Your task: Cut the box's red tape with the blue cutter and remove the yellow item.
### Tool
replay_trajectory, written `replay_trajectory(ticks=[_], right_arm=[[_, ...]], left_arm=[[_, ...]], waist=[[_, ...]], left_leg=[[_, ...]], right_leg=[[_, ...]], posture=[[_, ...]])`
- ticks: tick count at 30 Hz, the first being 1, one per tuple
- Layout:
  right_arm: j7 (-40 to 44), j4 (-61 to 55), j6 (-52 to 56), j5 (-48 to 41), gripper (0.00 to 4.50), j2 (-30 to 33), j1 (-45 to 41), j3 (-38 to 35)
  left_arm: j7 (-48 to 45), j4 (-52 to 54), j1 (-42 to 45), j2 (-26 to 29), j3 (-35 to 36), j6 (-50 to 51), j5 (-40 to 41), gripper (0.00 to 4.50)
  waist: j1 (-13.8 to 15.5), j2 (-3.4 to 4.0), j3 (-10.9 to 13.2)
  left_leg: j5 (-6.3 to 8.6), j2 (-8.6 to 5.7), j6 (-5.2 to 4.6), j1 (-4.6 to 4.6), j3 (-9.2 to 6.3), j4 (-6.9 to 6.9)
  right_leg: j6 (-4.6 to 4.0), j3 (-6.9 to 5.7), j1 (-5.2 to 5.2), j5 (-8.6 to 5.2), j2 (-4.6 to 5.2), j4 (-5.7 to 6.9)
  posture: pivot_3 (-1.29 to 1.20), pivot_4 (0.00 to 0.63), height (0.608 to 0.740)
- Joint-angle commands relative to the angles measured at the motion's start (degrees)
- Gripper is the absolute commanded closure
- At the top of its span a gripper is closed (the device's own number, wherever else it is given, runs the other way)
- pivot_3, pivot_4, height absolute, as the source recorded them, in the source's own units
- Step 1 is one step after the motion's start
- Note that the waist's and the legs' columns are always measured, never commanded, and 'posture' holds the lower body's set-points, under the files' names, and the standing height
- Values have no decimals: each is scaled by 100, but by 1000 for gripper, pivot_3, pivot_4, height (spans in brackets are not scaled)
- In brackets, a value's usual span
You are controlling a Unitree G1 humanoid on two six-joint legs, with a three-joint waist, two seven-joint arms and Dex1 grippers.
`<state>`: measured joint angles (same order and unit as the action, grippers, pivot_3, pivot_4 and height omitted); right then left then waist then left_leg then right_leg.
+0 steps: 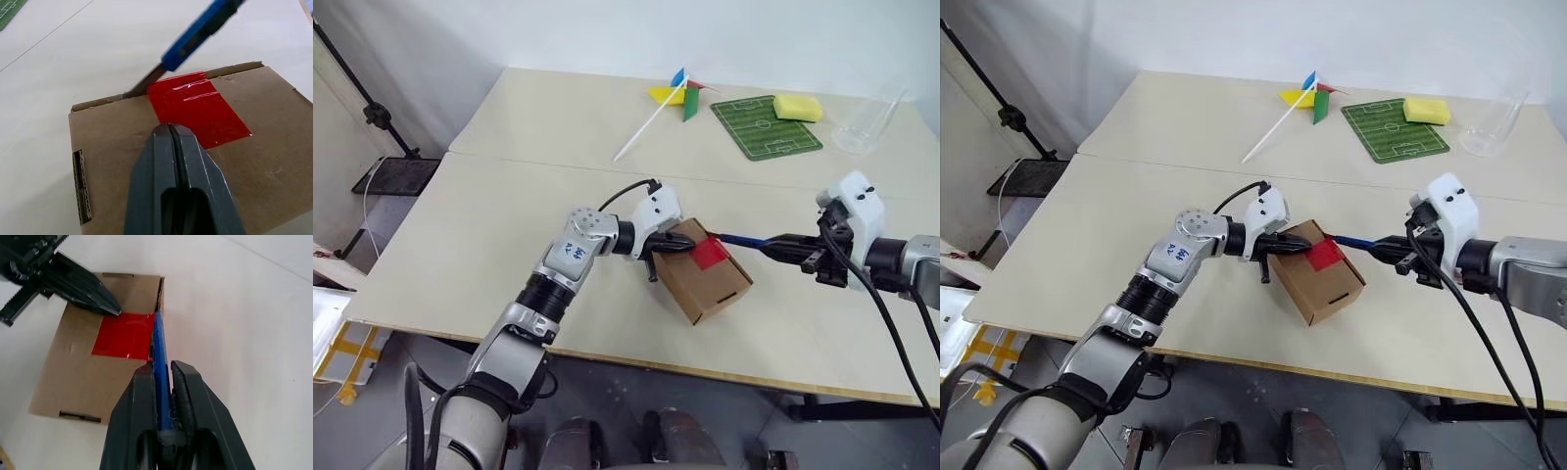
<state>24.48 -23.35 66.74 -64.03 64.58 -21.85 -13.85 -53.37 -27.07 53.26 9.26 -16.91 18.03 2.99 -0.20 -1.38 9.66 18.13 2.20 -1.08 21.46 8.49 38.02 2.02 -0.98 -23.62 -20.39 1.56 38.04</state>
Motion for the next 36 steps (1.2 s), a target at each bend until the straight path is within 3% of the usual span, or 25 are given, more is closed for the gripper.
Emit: replay_trajectory(ticks=[1,11,22,24,32,36], right_arm=[[197,-48,248,-23,4320,134,-131,-50],[776,519,1023,282,4320,280,-1090,732],[1678,1925,2452,765,4320,5,-3449,2088],[1915,2061,2562,820,4320,206,-3997,2830],[2668,3170,2576,1081,4320,233,-5567,4474],[3303,3147,2576,1262,4320,348,-6093,5408]], left_arm=[[-27,50,-140,51,-223,-2,-206,4500],[26,65,-219,-69,-526,142,-388,4500],[214,-12,-446,-203,-773,-50,-667,4500],[251,16,-518,-227,-808,-69,-685,4500],[417,33,-654,-366,-820,-62,-684,4500],[444,86,-753,-355,-834,-25,-691,4500]], waist=[[0,0,0],[-4,5,-4],[10,16,-14],[-3,25,-18],[18,23,-19],[21,24,-20]], left_leg=[[0,0,0,-1,0,0],[0,0,0,-17,0,2],[2,0,-4,-21,-3,2],[5,-2,-8,-18,-2,3],[10,-6,-15,-14,-7,0],[14,-7,-21,-11,-9,-1]], right_leg=[[0,0,1,0,0,0],[0,0,16,0,1,0],[-5,-1,19,0,8,-2],[-5,0,19,0,11,-3],[-7,-3,17,-1,17,-12],[-7,-3,17,-1,19,-17]], posture=[[0,150,740],[0,150,740],[0,150,740],[0,150,740],[0,150,740],[0,150,740]])
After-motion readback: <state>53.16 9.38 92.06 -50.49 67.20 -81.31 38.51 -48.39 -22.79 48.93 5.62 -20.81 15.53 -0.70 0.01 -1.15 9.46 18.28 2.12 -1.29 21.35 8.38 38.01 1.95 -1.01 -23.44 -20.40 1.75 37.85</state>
